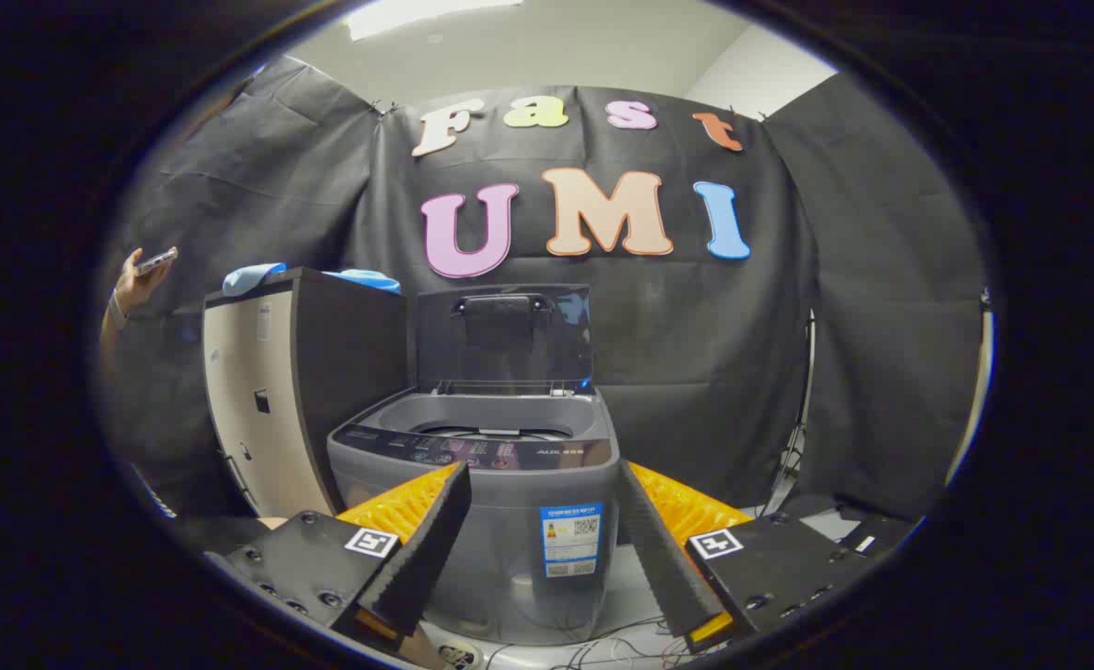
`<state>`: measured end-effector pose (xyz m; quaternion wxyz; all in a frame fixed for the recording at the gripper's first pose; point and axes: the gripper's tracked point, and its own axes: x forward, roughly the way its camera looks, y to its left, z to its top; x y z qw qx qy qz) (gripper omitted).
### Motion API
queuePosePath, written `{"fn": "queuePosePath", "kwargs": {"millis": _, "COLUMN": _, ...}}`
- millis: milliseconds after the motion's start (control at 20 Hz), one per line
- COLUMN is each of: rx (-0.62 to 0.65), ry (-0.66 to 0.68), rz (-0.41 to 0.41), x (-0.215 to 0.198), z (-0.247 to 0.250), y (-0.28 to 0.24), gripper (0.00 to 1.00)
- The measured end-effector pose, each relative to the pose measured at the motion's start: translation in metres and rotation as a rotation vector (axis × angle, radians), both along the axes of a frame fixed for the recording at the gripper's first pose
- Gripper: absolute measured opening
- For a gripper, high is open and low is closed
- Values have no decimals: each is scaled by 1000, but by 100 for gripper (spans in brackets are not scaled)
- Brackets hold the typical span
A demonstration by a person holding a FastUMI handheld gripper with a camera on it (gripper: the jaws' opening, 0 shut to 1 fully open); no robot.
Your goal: Put the clothes into the washing machine and then close the washing machine lid.
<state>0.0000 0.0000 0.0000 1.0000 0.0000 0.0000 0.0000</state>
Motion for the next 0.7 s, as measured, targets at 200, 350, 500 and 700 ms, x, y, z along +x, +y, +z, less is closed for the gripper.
{"fn": "queuePosePath", "kwargs": {"millis": 200, "rx": 1, "ry": -1, "rz": 4, "x": -1, "z": 1, "y": 1, "gripper": 98}}
{"fn": "queuePosePath", "kwargs": {"millis": 350, "rx": -4, "ry": 0, "rz": 5, "x": 0, "z": 0, "y": 2, "gripper": 98}}
{"fn": "queuePosePath", "kwargs": {"millis": 500, "rx": -2, "ry": -1, "rz": 4, "x": 0, "z": 0, "y": 1, "gripper": 98}}
{"fn": "queuePosePath", "kwargs": {"millis": 700, "rx": -2, "ry": -1, "rz": 5, "x": 0, "z": 0, "y": 2, "gripper": 98}}
